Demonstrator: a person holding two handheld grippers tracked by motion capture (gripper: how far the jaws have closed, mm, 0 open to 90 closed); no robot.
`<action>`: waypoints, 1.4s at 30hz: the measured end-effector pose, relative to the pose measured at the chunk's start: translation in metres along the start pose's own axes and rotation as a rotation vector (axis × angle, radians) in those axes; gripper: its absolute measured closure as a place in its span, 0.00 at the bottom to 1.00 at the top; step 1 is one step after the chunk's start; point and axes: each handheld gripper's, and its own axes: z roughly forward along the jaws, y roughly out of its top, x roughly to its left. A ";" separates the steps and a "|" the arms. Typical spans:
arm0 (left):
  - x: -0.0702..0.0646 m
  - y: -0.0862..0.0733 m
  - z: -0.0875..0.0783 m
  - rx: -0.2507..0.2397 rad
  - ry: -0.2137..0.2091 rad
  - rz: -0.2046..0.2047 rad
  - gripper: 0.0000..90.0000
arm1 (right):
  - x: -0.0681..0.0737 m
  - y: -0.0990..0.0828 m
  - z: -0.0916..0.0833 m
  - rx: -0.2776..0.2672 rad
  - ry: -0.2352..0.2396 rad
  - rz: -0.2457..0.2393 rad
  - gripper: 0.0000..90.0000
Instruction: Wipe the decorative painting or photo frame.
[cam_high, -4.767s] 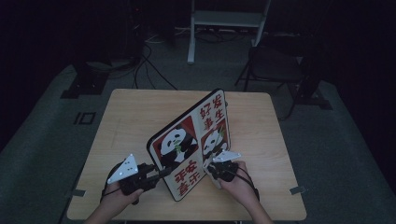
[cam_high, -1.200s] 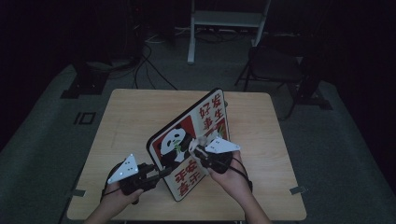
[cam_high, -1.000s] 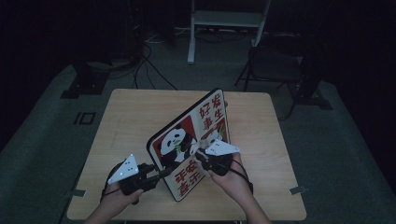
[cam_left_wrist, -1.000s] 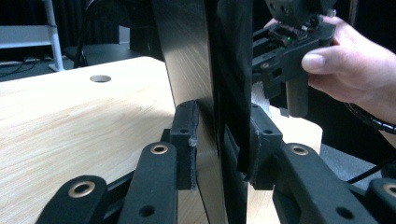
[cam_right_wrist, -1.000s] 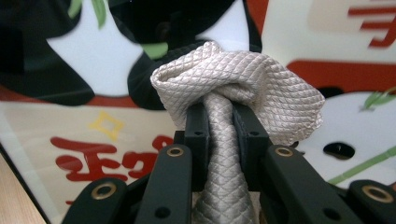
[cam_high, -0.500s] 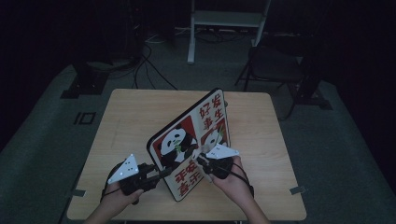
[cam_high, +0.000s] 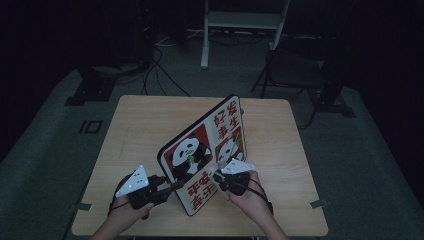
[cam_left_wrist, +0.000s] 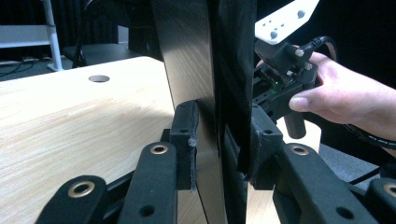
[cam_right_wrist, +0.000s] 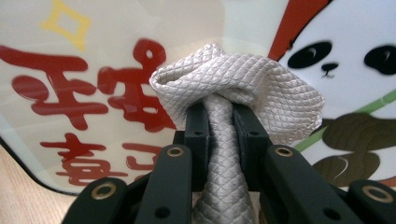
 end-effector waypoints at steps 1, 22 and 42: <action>0.000 0.000 0.000 -0.001 -0.001 -0.001 0.78 | 0.000 -0.001 0.000 0.003 0.000 0.002 0.87; 0.000 0.000 0.000 -0.003 -0.003 -0.002 0.78 | -0.002 -0.025 0.015 0.111 0.008 0.018 0.87; 0.002 -0.001 0.000 -0.015 -0.006 -0.021 0.78 | -0.004 0.000 -0.009 0.015 0.022 0.041 0.87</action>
